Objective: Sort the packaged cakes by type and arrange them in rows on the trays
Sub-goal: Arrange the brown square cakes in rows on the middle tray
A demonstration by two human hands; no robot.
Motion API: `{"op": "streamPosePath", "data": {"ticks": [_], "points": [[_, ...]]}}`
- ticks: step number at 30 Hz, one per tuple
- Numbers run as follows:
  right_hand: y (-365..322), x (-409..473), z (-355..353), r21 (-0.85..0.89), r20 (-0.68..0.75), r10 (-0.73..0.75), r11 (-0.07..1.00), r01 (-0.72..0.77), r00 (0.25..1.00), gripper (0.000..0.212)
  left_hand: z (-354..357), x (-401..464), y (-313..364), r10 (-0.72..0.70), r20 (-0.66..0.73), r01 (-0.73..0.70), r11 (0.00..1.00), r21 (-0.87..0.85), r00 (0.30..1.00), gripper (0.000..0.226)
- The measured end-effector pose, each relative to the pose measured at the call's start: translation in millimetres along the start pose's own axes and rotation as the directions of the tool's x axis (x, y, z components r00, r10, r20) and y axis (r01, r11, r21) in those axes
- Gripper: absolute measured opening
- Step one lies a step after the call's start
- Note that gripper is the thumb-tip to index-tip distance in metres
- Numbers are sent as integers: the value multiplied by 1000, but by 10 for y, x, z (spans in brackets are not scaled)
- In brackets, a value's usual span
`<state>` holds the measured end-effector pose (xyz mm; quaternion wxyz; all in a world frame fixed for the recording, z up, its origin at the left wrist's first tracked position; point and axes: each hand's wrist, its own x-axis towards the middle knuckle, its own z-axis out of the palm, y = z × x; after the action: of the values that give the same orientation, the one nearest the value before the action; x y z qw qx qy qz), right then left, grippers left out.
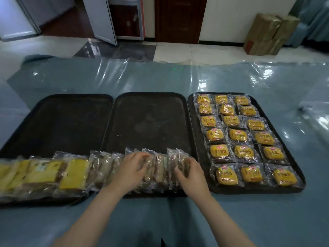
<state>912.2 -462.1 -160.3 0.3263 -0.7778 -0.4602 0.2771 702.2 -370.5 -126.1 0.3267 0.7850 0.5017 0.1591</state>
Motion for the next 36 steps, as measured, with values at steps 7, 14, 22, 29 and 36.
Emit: {"op": "streamPosePath", "data": {"ticks": [7,14,22,29,36], "points": [[-192,-20,308,-144,-163,76,984,-100,984,42,-352,-16,-406,51,102,-50,999,-12,993,32],[-335,-14,354,-103,-202,160,978,-183,966,38,-526,-4,-675,72,126,-66,997,-49,989,31],[-657,68,258,-2,-188,161,986,-165,969,37,-612,11,-776,86,162,-78,995,-58,983,31],[-999,225,239,217,-147,125,972,-91,981,33,-690,101,-803,83,161,-66,992,-106,983,31],[-1275,423,251,504,218,153,828,-245,964,30,-787,321,-725,60,175,-25,980,-197,983,39]]}}
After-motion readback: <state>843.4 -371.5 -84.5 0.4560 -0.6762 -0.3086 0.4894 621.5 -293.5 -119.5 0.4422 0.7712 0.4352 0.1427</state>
